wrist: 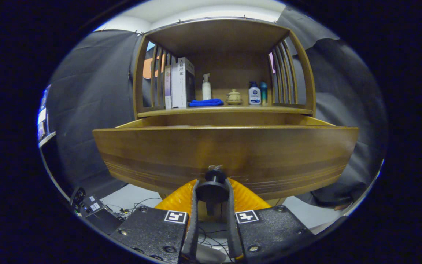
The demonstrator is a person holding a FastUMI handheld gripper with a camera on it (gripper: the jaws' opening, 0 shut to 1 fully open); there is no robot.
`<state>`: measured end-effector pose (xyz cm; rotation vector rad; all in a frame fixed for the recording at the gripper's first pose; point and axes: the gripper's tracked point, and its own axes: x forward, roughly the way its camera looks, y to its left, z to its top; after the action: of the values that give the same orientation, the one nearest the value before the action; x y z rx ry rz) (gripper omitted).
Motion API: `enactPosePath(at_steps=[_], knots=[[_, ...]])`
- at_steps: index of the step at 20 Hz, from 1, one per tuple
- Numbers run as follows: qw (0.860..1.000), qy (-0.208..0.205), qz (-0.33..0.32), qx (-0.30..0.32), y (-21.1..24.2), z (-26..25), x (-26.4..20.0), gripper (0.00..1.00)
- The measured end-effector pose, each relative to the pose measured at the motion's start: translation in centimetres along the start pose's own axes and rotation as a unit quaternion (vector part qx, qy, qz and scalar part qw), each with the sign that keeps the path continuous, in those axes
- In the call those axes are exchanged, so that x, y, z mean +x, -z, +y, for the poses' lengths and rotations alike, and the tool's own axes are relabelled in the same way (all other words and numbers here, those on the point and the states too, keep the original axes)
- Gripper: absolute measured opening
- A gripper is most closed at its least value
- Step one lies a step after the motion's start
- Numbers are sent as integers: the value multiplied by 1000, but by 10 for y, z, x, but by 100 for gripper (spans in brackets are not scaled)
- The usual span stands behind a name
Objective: Pull open the drawer, take out the items inside it, and place them on the countertop above the cabinet.
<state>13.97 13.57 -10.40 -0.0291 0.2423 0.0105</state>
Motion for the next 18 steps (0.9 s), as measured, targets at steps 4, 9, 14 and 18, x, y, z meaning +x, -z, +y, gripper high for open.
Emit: enactPosePath(at_steps=[4,9,14,18], knots=[[1000,1,-1,0,1,1,-3,35],[1000,7,2,-5,3,0,-4,35],[1000,18,-5,0,1,-6,-8,69],[997,38,-58,-27,-28,-14,-25,92]])
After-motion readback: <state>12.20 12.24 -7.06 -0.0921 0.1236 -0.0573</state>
